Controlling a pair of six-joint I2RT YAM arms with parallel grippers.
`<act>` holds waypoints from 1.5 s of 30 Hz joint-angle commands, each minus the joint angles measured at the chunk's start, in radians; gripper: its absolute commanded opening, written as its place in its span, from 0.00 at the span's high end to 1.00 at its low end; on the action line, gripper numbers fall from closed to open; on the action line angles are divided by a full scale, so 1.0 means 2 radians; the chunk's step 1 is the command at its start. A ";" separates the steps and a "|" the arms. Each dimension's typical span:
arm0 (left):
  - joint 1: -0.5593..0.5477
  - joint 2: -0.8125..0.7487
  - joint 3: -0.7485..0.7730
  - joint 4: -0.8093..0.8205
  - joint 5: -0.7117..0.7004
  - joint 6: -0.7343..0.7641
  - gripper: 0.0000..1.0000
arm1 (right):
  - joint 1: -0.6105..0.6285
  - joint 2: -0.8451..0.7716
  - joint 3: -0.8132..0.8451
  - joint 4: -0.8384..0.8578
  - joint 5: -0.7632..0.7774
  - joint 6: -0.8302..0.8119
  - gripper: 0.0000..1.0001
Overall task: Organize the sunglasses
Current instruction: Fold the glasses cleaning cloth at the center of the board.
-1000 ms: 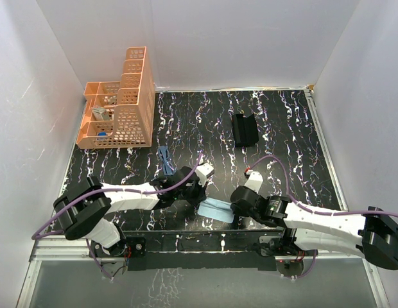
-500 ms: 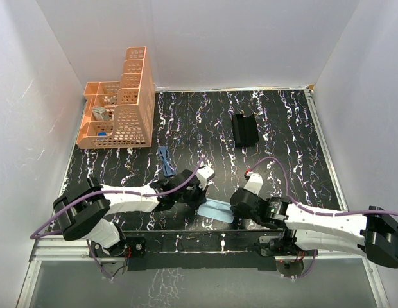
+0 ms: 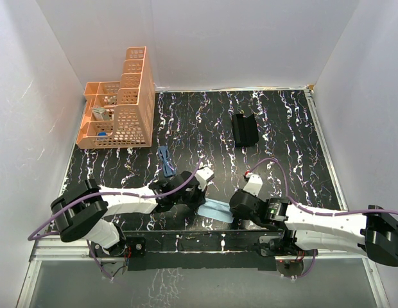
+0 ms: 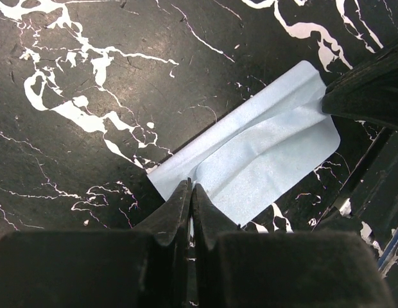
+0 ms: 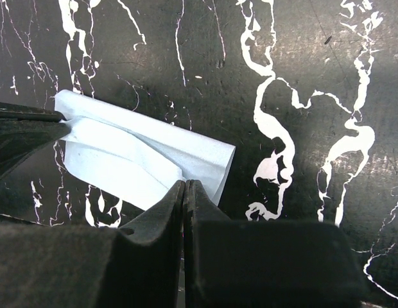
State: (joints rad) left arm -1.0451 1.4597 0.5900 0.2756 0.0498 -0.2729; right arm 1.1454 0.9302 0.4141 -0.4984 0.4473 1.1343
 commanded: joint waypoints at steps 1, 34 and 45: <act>-0.004 -0.024 -0.006 -0.007 -0.005 -0.005 1.00 | 0.004 -0.006 -0.005 0.002 0.018 0.013 1.00; -0.014 -0.016 -0.010 0.000 -0.005 -0.011 0.78 | 0.013 -0.001 -0.010 -0.001 0.022 0.021 1.00; -0.020 -0.026 -0.017 -0.003 -0.003 -0.015 0.79 | 0.016 0.005 -0.009 0.004 0.022 0.020 1.00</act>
State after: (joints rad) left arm -1.0729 1.4483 0.5713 0.2806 0.0441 -0.2924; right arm 1.1694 0.9386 0.3939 -0.5205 0.4545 1.1606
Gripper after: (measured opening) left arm 0.215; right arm 0.007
